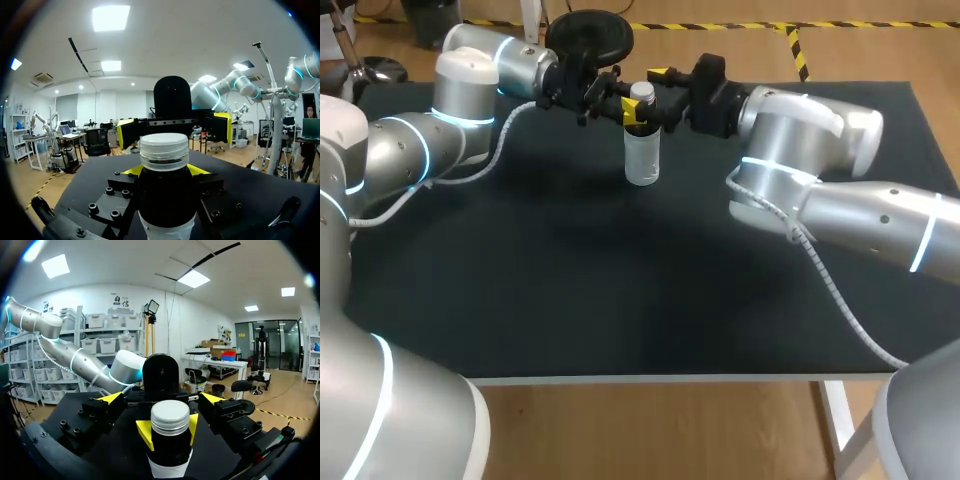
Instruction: Unscrew the bottle cap
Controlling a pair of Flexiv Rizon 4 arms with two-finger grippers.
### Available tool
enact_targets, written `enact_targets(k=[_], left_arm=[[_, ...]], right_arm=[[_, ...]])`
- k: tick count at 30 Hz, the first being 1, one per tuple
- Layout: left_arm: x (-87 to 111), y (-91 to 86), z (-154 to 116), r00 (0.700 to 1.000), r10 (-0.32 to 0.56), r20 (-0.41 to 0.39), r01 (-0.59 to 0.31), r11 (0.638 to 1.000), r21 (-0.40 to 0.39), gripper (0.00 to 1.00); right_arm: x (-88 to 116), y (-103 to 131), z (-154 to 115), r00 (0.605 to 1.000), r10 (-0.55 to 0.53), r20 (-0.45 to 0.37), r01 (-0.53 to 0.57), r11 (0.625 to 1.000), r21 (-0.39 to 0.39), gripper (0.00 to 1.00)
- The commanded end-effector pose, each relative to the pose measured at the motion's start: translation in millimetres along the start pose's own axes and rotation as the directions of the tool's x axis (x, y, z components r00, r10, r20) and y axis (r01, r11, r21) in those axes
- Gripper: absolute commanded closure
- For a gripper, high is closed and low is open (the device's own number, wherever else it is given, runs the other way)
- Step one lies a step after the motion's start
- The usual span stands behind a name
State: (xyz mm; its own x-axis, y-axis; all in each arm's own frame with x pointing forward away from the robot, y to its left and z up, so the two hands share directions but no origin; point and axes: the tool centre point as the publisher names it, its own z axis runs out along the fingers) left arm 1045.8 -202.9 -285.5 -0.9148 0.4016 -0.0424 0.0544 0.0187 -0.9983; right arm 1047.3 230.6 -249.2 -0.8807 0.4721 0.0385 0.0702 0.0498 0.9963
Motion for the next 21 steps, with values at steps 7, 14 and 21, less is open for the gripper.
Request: enact_targets(k=[7, 14, 21], left_arm=[[-6.9, 3.0, -2.9, 0.999, 0.0, -0.048, 0.0, 1.0, 0.006, 1.0], [-6.9, 3.0, -2.9, 0.999, 0.0, -0.048, 0.0, 1.0, 0.006, 1.0], [-6.9, 3.0, -2.9, 0.999, 0.0, -0.048, 0.0, 1.0, 0.006, 1.0]], right_arm=[[-1.0, 0.0, 4.9, 1.0, -0.007, -0.002, 0.007, 1.0, -0.003, 0.48], [-2.5, -0.5, 4.0, 1.0, -0.007, 0.0, 0.007, 1.0, -0.003, 0.76], [-3.9, -2.1, 3.1, 1.0, -0.003, 0.0, 0.003, 1.0, 0.0, 0.82]])
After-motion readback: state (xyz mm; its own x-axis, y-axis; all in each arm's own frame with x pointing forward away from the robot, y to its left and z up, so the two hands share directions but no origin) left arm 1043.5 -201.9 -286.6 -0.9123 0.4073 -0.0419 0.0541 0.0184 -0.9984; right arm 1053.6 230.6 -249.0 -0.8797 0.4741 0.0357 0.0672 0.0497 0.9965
